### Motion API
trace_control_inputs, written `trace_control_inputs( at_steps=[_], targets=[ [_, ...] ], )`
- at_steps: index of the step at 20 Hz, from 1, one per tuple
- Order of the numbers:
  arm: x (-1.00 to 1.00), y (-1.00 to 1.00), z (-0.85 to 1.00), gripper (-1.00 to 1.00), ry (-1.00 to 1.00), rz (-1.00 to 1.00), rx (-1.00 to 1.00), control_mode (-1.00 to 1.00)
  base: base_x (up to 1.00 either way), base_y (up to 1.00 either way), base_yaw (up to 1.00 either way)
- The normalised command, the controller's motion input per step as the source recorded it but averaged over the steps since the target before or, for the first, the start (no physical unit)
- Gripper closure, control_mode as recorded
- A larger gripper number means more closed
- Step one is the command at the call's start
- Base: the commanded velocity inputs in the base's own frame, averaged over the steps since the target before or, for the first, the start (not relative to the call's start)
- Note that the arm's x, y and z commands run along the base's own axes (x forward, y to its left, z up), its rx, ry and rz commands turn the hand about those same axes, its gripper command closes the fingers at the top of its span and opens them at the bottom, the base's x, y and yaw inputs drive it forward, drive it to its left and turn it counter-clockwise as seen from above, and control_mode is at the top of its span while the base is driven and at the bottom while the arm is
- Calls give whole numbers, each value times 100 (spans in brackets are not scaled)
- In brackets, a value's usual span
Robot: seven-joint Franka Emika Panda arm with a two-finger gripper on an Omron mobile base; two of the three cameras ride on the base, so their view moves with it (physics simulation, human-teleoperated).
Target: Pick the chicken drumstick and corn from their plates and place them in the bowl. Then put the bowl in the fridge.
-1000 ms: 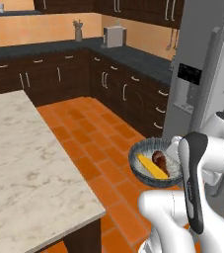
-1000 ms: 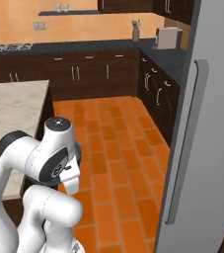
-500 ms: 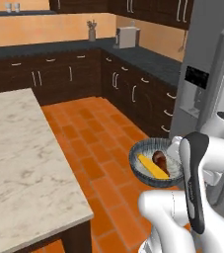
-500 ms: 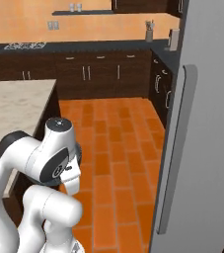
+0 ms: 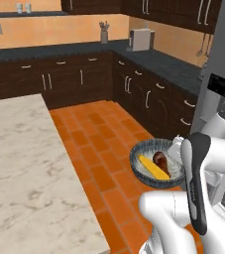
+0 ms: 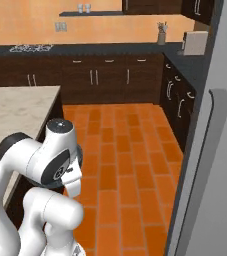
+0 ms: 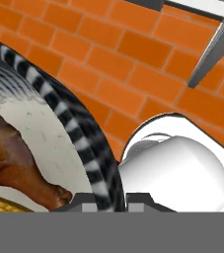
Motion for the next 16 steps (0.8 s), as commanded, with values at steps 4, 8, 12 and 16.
trace_control_inputs(
  at_steps=[4, 8, 12, 16],
  targets=[
    [0, 0, 0, 100, 0, 0, 0, 100, 73, -21, 1],
    [0, 0, 0, 100, 0, 0, 0, 100, 61, -35, 0],
    [0, 0, 0, 100, 0, 0, 0, 100, 72, -5, 0],
    [0, 0, 0, 100, 0, 0, 0, 100, 59, 44, 0]
  ],
)
